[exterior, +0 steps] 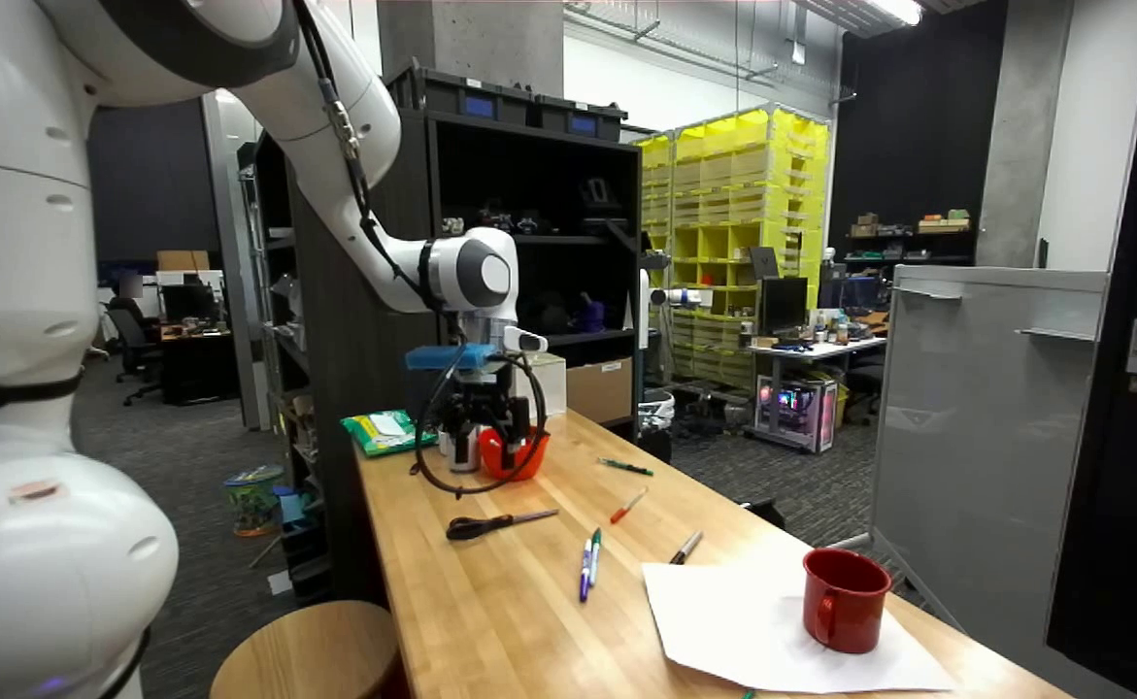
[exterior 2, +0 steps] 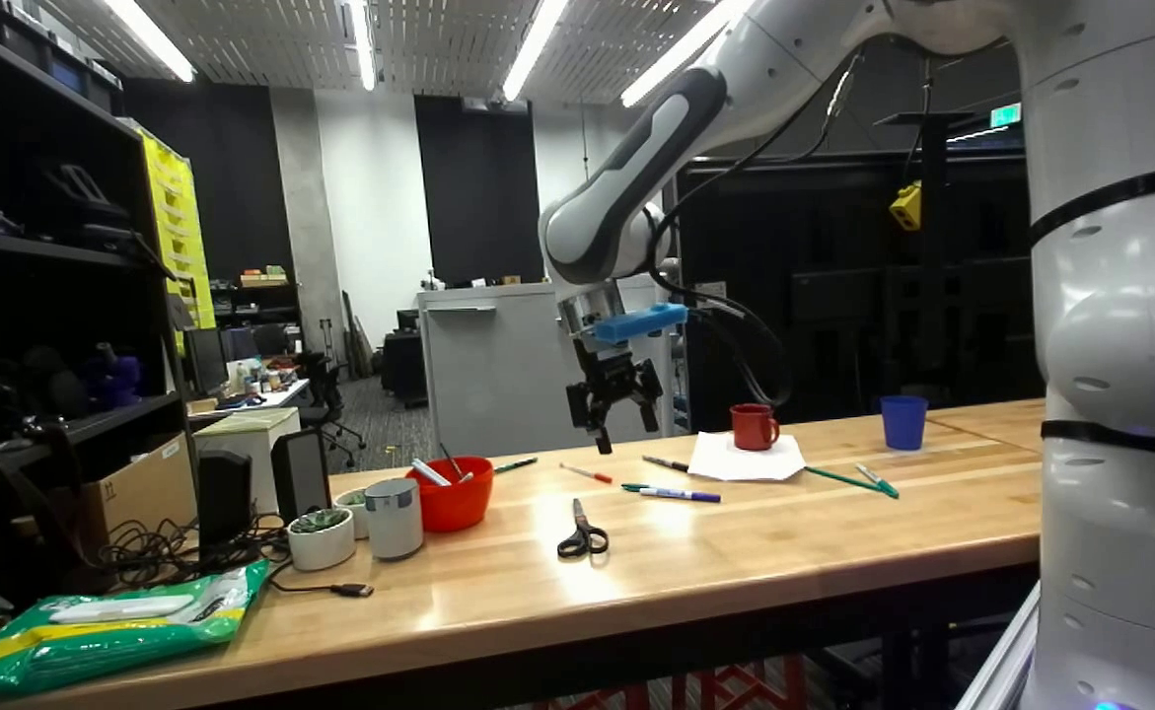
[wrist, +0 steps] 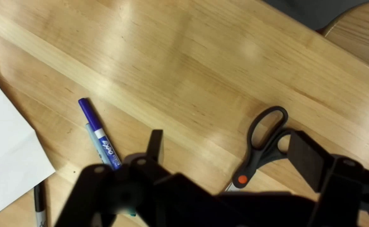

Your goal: Remove one marker from the left red cup, then move it to the left

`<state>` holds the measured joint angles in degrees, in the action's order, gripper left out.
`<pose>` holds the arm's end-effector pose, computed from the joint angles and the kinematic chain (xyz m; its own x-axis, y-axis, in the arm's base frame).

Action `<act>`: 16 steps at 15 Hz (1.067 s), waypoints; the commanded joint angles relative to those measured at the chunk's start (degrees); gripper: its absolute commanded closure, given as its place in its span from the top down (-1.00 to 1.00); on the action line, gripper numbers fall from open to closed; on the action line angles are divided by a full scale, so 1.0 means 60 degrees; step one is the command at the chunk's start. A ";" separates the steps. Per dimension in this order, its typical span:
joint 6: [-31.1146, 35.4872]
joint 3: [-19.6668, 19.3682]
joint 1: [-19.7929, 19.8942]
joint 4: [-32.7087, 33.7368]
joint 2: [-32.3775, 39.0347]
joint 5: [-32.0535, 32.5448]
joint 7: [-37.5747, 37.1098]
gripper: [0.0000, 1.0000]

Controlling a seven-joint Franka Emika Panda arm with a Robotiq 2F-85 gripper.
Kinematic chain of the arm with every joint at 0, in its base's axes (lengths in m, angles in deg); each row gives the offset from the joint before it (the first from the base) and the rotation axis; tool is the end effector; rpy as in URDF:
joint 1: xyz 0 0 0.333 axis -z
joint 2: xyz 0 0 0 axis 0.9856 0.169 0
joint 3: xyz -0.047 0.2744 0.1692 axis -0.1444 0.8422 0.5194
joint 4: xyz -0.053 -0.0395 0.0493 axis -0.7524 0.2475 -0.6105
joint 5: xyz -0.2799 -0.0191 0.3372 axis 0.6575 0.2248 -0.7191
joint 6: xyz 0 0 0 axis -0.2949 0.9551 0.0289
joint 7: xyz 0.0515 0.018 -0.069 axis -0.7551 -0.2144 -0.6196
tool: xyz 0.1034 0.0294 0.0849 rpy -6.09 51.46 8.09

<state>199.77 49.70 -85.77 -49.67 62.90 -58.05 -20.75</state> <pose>0.5485 0.0840 0.3020 0.9816 -0.0312 -0.1885 -0.0078 -0.9923 0.1237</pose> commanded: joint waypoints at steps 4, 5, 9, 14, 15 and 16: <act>-0.1708 0.0237 -0.0334 0.1846 0.0467 0.0179 -0.1825 1.00; -0.1767 0.0240 -0.0361 0.2001 0.0528 0.0155 -0.2025 1.00; -0.1634 0.0217 -0.0436 0.2260 0.0561 0.0015 -0.2894 1.00; 0.0046 0.0140 -0.0415 0.1644 0.0220 0.0272 -0.4092 1.00; 0.0694 0.0112 -0.0379 0.1437 0.0179 0.0463 -0.3883 1.00; 0.1486 0.0115 -0.0352 0.1233 0.0171 0.0678 -0.3317 1.00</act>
<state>199.56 50.84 -87.68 -38.07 65.93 -57.12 -42.89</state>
